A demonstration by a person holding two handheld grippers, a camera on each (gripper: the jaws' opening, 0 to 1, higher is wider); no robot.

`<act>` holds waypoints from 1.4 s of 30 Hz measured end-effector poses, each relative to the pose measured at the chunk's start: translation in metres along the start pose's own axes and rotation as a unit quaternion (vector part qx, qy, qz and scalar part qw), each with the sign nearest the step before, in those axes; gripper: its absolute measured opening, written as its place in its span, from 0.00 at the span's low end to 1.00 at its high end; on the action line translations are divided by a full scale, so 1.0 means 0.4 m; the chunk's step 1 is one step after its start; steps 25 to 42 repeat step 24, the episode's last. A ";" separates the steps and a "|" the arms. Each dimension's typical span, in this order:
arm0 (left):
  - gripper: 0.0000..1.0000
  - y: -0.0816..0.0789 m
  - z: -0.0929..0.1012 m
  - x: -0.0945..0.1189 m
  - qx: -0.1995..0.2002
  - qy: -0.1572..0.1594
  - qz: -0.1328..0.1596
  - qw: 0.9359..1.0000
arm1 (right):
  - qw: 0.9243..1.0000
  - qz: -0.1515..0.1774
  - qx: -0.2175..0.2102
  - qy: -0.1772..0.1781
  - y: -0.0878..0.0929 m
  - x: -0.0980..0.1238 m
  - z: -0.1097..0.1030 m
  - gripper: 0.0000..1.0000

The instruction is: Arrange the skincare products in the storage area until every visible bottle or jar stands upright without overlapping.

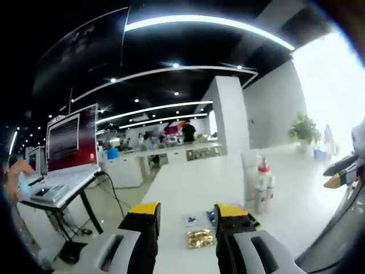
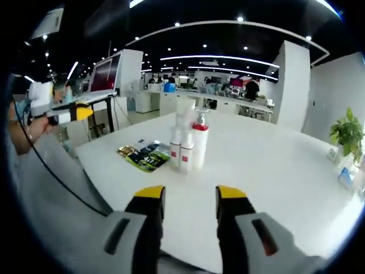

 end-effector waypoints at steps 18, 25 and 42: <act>0.37 0.002 0.000 -0.005 -0.011 0.000 -0.008 1.000 | 1.000 -0.009 -0.001 0.003 -0.001 -0.003 0.001 0.36; 0.37 0.004 0.000 -0.007 -0.011 0.001 -0.012 1.000 | 1.000 -0.010 -0.003 0.003 -0.001 -0.004 0.001 0.36; 0.37 0.004 0.000 -0.007 -0.011 0.001 -0.012 1.000 | 1.000 -0.010 -0.003 0.003 -0.001 -0.004 0.001 0.36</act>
Point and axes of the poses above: the point that each gripper's makers call its tool centre point, and the gripper's own axes: x roughly backward along the fingers, z roughly to its right, y roughly out of its underside, the point moved 10 cm from there along x, roughly backward along the fingers, and after that the axes turned 8 degrees about y, right-handed, at the moved point
